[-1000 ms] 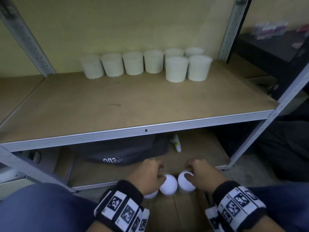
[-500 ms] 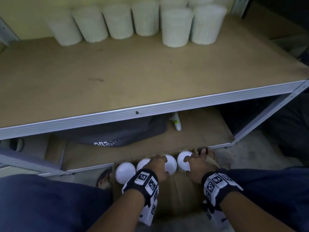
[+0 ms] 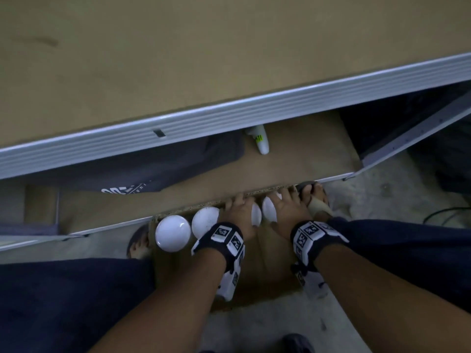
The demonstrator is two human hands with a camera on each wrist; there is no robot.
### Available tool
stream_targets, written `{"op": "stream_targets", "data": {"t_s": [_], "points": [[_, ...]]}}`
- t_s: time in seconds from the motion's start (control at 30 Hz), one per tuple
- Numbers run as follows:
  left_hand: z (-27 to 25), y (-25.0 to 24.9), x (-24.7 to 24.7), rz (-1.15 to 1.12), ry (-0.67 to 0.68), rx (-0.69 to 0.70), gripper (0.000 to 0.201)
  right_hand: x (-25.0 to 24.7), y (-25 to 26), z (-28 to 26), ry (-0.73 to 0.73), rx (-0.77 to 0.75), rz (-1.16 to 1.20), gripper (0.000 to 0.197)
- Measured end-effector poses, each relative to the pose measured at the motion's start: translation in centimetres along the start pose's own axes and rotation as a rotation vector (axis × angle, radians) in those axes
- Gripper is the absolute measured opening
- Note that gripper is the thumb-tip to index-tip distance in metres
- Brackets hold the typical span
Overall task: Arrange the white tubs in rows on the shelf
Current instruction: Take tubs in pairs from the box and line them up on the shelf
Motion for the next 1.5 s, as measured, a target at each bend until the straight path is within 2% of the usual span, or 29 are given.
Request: {"op": "stream_targets", "data": {"t_s": [0.27, 0.43, 0.5, 0.67, 0.8, 0.97, 1.13, 1.23, 1.33, 1.5], "points": [[1.2, 0.3, 2.1, 0.104, -0.09, -0.022, 0.084, 1.8, 0.4, 1.5, -0.013, 0.007, -0.083, 0.093], [1.4, 0.4, 2.6, 0.101, -0.107, -0.023, 0.086, 1.7, 0.2, 1.5, -0.067, -0.009, -0.122, 0.083], [1.1, 0.6, 2.6, 0.064, -0.09, -0.034, 0.083, 1.7, 0.2, 1.1, -0.043, -0.041, -0.132, 0.082], [0.6, 0.0, 1.3, 0.009, -0.021, -0.042, 0.08, 0.3, -0.3, -0.2, -0.016, -0.006, -0.168, 0.08], [-0.8, -1.1, -1.6, -0.016, 0.026, -0.062, 0.085, -2.8, -0.2, -3.0, -0.146, 0.018, -0.207, 0.066], [-3.9, -3.6, -6.8, -0.022, 0.019, 0.007, 0.083, -7.4, 0.0, -6.4, -0.103, 0.038, -0.095, 0.066], [-9.2, -6.7, -12.4, 0.016, -0.098, 0.086, 0.089, -13.5, -0.7, -11.8, -0.055, -0.018, -0.162, 0.086], [-12.8, -8.3, -15.2, 0.027, -0.136, 0.137, 0.088, -16.0, -0.8, -15.7, -0.062, -0.046, -0.084, 0.082], [-16.4, -9.3, -18.3, 0.022, -0.182, 0.183, 0.082, -18.5, -0.5, -19.3, -0.16, -0.096, -0.024, 0.071], [-22.0, -9.8, -23.7, 0.046, -0.355, 0.224, 0.083, -22.7, 0.7, -23.9, -0.289, -0.165, 0.042, 0.085]]}}
Point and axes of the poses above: each hand's wrist, its own z-axis towards the middle knuckle, its own x-axis out of the palm, y = z × x, the point moved 4 cm from there along z, towards the middle knuckle, and after that the axes turned 10 degrees about x, right-handed, at the moved point
